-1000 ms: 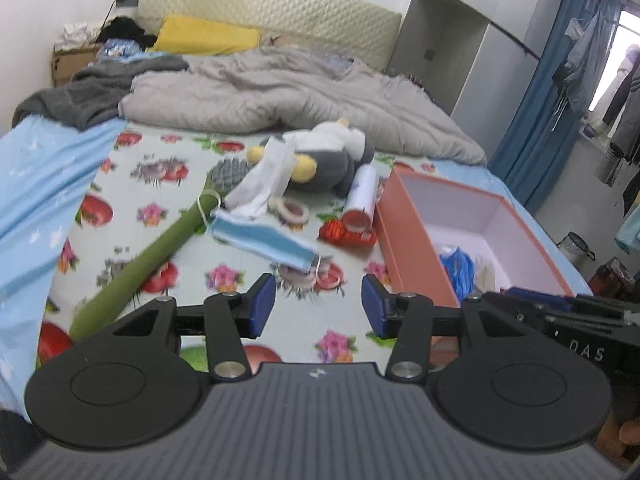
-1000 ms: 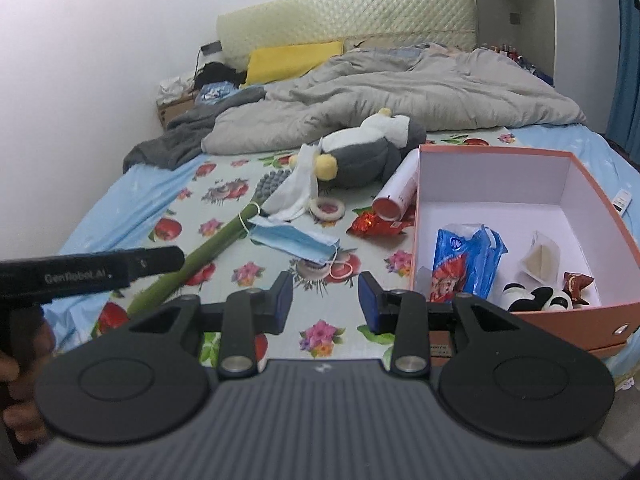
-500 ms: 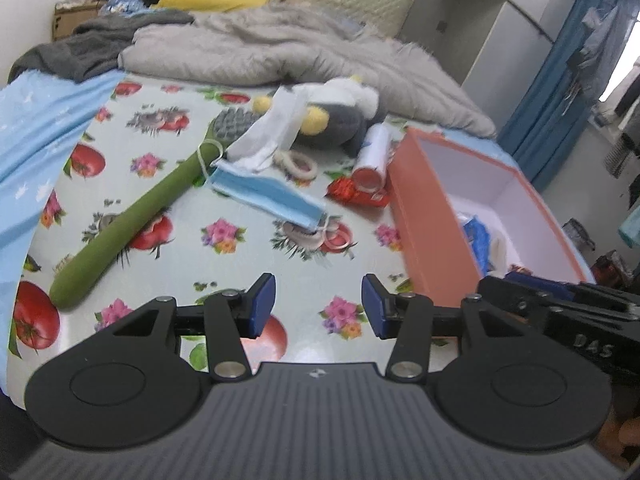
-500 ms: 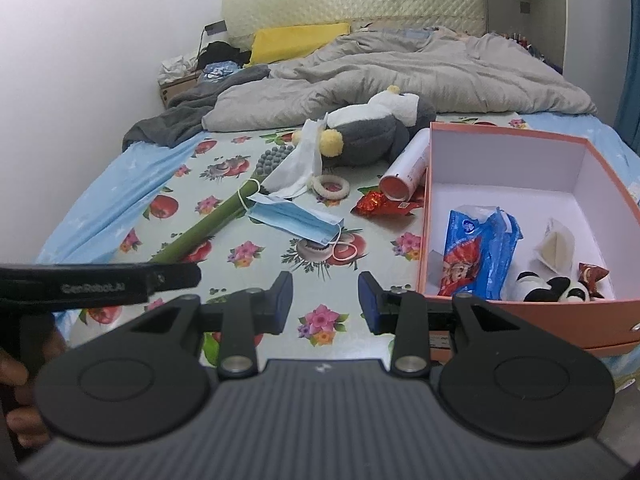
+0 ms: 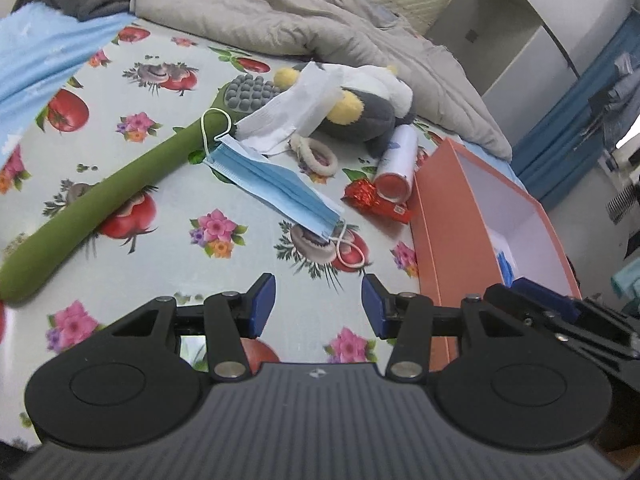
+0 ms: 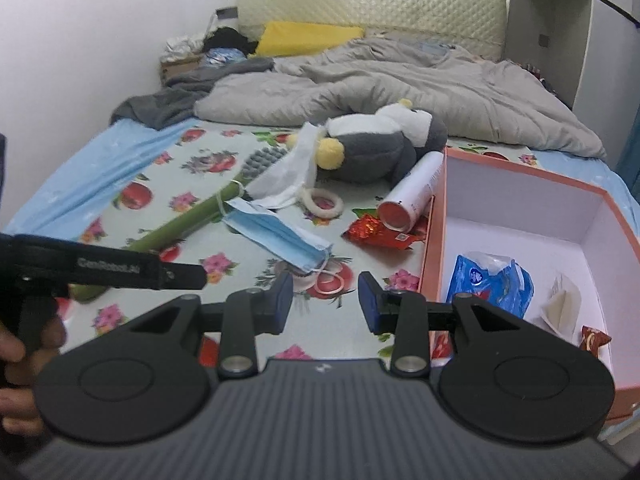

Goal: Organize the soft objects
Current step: 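Move the left tool to the blue face mask while the right tool moves to the red candy wrapper, then close the left tool on the mask while the right tool closes on the red wrapper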

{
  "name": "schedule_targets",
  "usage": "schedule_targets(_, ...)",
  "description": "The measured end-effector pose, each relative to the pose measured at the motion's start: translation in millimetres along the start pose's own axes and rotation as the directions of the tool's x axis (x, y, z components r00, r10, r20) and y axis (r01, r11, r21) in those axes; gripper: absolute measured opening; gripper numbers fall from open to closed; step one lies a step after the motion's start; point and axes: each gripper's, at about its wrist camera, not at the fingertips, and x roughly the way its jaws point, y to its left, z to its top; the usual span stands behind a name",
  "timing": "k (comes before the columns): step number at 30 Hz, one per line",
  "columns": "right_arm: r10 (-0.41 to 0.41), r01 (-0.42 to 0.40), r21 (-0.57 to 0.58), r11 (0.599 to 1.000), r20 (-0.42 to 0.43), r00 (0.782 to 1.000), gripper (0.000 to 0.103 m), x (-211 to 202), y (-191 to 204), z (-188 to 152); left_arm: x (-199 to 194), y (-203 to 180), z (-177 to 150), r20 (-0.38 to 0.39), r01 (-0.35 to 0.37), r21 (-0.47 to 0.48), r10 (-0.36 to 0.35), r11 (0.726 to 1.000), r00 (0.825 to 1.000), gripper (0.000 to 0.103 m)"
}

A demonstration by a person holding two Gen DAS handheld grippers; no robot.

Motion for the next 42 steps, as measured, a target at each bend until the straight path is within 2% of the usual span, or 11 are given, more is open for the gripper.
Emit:
schedule_targets(7,-0.037,0.038,0.072,0.997,-0.014,0.999,0.039,45.1,4.7,2.1,40.9,11.9,25.3,-0.008,0.052,-0.064,-0.052,0.997,0.999,0.054)
schedule_targets(11,-0.088,0.091,0.107,0.990,-0.034,0.996,0.039,79.2,10.6,-3.0,61.0,20.0,44.4,0.014,0.104,-0.120,-0.103,0.987,0.995,0.054)
schedule_targets(16,-0.135,0.138,0.181,0.974,-0.031,0.990,0.039,111.9,5.2,-0.3,87.6,32.3,61.7,0.023,0.127,-0.167,-0.125,0.978,0.992,0.054)
schedule_targets(23,-0.200,0.210,0.288,0.935,-0.063,0.978,0.039,155.9,-10.3,10.3,129.5,72.9,74.4,-0.002,0.149,-0.324,-0.158,0.934,0.987,0.052)
schedule_targets(27,-0.192,0.217,0.367,0.905,-0.103,0.976,0.039,175.5,-20.0,9.0,144.6,77.8,75.3,-0.004,0.182,-0.356,-0.196,0.916,0.980,0.051)
schedule_targets(35,-0.214,0.239,0.491,0.837,-0.108,0.971,0.039,195.0,-33.2,13.3,174.1,76.9,73.5,-0.013,0.212,-0.429,-0.240,0.878,0.971,0.041)
schedule_targets(39,-0.218,0.247,0.544,0.802,-0.119,0.969,0.039,201.3,-38.0,15.3,182.0,73.0,70.8,-0.020,0.207,-0.444,-0.241,0.872,0.970,0.035)
schedule_targets(42,-0.227,0.260,0.551,0.793,-0.129,0.965,0.039,204.3,-37.4,16.7,186.2,67.4,66.6,-0.029,0.206,-0.440,-0.242,0.874,0.970,0.032)
